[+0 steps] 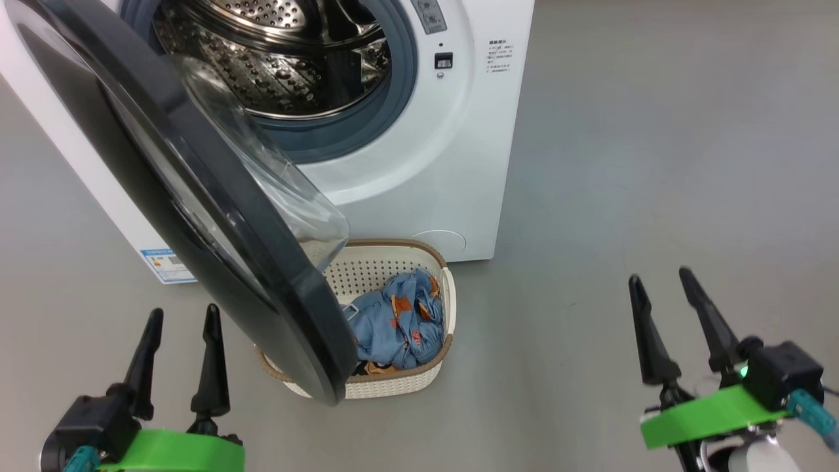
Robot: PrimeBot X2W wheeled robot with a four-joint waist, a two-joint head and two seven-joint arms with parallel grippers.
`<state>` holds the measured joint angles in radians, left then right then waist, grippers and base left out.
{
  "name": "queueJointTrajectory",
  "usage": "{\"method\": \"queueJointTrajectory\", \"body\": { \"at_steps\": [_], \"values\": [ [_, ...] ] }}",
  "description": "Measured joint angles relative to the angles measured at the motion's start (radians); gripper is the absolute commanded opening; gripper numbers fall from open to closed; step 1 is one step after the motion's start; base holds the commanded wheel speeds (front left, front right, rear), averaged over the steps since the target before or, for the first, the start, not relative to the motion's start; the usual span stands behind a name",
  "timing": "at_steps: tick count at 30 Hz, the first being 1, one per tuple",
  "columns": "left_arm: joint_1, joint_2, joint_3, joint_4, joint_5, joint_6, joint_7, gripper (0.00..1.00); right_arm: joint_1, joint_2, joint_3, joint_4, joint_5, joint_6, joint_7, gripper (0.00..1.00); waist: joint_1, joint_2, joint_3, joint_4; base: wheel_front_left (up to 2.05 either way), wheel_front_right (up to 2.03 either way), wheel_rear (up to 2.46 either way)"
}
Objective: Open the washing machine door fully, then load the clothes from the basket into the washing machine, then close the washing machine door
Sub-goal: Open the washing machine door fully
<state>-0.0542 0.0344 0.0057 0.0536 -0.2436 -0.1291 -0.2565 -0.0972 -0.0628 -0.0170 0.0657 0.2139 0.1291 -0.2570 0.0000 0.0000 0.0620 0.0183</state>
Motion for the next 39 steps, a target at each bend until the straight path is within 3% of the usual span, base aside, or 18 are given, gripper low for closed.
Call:
{"method": "queueJointTrajectory", "body": {
  "at_steps": [12,39],
  "values": [
    [0.054,0.001,-0.002,-0.004,0.011,0.000,0.000,1.00,0.096,0.014,-0.006,-0.042,-0.148,0.000,0.000,1.00,0.0000,0.0000,-0.021,-0.016,0.00,0.00,0.00],
    [0.076,0.003,0.000,-0.005,0.011,0.000,0.000,1.00,0.103,0.017,-0.056,-0.015,-0.195,0.000,0.000,1.00,0.0000,0.0000,-0.026,-0.003,0.00,0.00,0.00]
  ]
}}
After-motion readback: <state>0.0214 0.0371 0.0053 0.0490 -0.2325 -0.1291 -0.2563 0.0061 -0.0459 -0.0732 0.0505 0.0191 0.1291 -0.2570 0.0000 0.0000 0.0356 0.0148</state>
